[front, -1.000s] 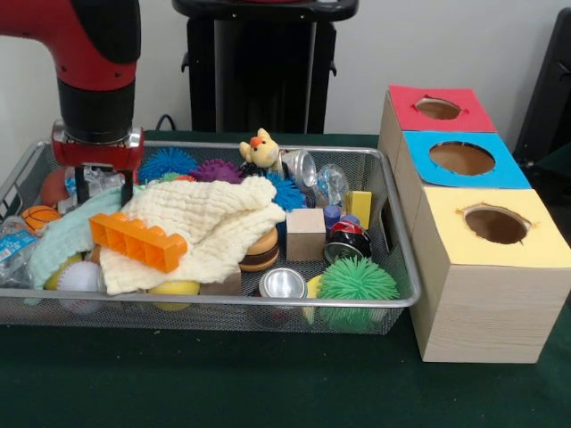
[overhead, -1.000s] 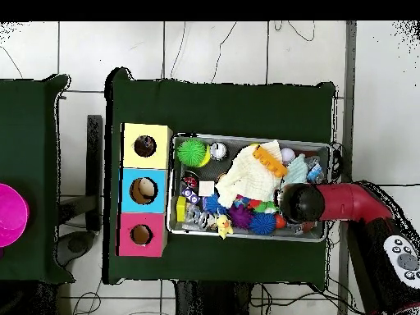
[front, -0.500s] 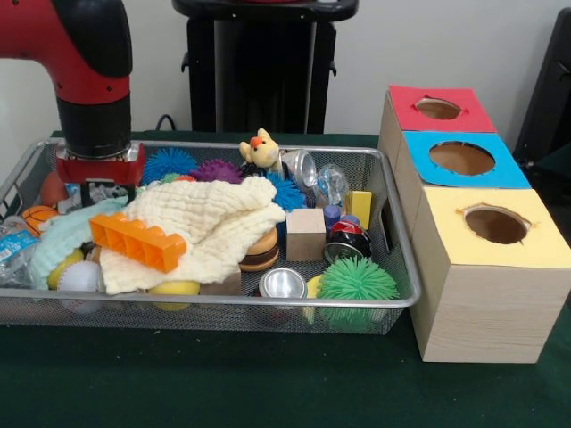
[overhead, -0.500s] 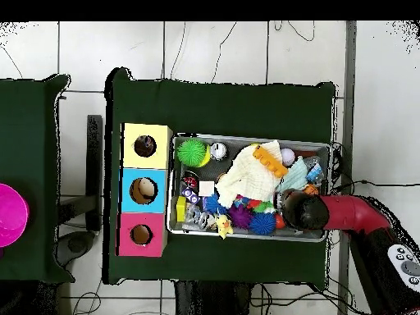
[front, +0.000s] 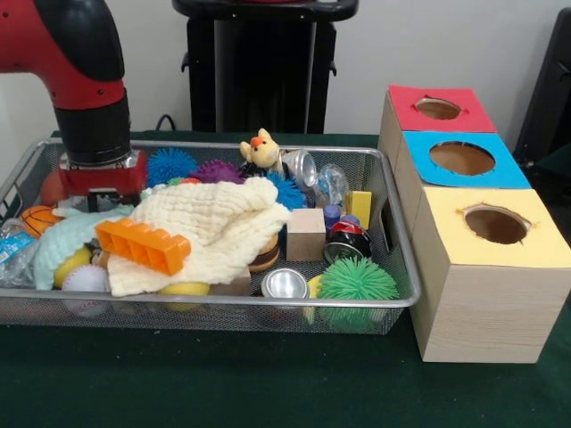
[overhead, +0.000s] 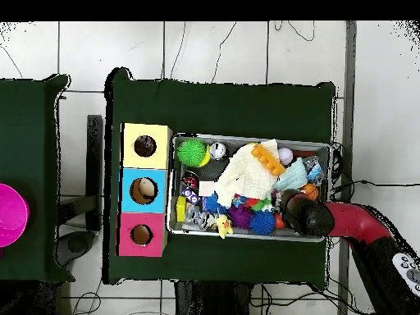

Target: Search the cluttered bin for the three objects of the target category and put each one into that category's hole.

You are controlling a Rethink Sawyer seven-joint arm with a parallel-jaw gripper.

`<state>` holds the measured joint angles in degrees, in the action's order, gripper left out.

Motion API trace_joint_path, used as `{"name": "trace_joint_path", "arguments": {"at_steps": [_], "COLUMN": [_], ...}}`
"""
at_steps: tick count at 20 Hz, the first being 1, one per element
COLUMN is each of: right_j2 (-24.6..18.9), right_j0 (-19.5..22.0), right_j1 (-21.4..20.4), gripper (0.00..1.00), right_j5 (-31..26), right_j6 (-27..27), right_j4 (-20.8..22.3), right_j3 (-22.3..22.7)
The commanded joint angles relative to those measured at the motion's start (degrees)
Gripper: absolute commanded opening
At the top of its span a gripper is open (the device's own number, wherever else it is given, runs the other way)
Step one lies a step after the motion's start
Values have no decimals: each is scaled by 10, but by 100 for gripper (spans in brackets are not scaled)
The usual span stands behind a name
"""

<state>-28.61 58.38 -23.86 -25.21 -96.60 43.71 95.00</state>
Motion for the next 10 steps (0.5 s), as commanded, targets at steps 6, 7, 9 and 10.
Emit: {"name": "trace_joint_path", "arguments": {"at_steps": [6, 7, 9, 10], "right_j2": [-139, -143, -151, -154], "right_j0": [-22, -22, -23, -23], "right_j1": [63, 63, 65, 66], "gripper": [100, 100, 100, 100], "right_j5": [52, 57, 67, 70], "right_j6": [-14, -19, -27, -30], "right_j4": [-71, -75, -83, -86], "right_j3": [53, 56, 59, 61]}}
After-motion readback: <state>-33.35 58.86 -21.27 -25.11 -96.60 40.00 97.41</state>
